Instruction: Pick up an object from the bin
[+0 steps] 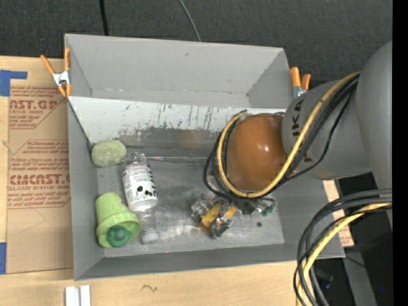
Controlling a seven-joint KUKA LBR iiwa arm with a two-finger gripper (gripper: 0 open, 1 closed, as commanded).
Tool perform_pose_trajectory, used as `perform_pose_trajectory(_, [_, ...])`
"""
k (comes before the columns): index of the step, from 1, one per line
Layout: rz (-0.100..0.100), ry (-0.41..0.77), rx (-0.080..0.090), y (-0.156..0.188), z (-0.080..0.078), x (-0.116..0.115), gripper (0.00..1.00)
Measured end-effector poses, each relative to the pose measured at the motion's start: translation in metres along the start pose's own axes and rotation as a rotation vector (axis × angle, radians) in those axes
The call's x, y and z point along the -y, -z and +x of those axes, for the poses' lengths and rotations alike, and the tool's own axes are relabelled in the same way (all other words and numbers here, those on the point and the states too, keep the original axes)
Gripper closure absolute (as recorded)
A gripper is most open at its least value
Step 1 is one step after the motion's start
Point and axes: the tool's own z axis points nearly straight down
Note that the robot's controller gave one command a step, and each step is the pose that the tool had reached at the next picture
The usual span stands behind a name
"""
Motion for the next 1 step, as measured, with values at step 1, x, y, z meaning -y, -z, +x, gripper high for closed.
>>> perform_pose_trajectory(1, [0.0, 0.0, 0.0, 0.0, 0.0001, 0.0001, 1.0])
